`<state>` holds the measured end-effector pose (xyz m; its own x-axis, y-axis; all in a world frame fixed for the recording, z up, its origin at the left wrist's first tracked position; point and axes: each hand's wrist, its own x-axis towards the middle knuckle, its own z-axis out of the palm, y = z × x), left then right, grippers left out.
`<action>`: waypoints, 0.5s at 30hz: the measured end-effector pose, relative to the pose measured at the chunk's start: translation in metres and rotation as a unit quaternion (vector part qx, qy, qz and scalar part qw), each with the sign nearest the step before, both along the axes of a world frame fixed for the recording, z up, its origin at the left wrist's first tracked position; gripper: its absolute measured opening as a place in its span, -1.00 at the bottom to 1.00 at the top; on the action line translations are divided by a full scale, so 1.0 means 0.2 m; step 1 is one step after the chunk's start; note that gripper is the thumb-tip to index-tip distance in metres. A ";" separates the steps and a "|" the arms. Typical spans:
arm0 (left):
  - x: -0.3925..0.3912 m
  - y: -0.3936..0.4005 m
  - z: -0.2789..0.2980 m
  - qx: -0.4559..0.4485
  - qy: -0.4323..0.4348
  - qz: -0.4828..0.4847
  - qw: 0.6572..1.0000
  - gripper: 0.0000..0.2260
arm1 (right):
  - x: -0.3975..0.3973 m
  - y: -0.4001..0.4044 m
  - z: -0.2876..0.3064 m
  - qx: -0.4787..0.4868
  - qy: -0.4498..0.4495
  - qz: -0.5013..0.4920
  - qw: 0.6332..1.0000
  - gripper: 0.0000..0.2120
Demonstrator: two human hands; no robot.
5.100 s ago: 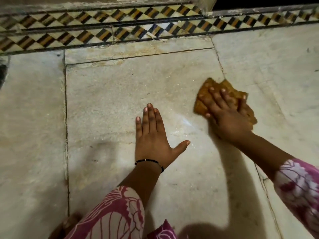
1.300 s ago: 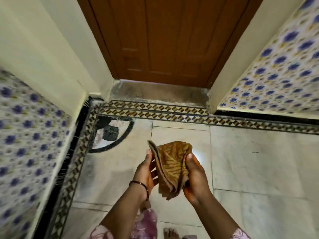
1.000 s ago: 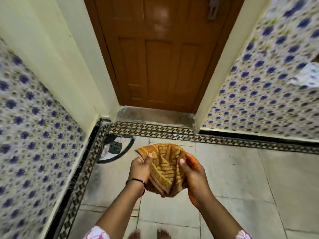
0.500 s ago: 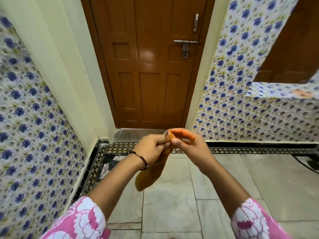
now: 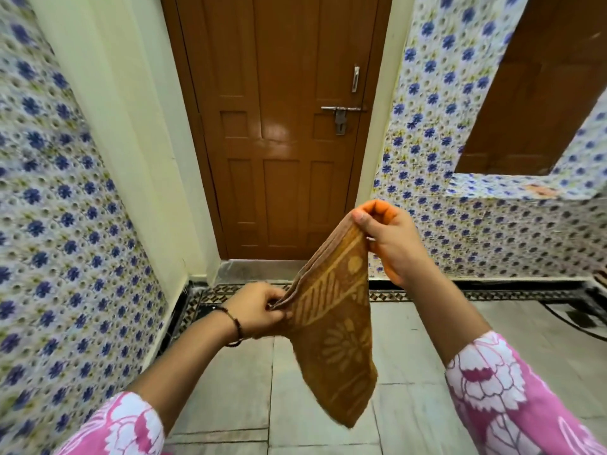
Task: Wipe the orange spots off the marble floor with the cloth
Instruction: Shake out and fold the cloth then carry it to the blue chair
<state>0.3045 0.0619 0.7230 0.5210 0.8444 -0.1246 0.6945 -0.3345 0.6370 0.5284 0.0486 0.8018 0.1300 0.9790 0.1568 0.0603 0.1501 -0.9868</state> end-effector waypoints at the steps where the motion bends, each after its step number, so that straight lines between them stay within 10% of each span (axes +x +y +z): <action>1: -0.01 -0.02 -0.01 0.010 0.012 0.002 1.000 -0.87 | 0.05 -0.01 0.03 0.012 0.001 -0.005 1.000 -0.86; 6: -0.06 -0.03 0.06 0.009 -0.128 0.074 0.989 -0.89 | 0.21 -0.07 0.01 0.010 0.022 -0.040 0.999 -0.87; 15: -0.09 0.06 0.27 0.009 -0.456 0.219 0.862 -0.87 | 0.29 -0.11 0.03 0.026 0.055 -0.083 0.995 -0.91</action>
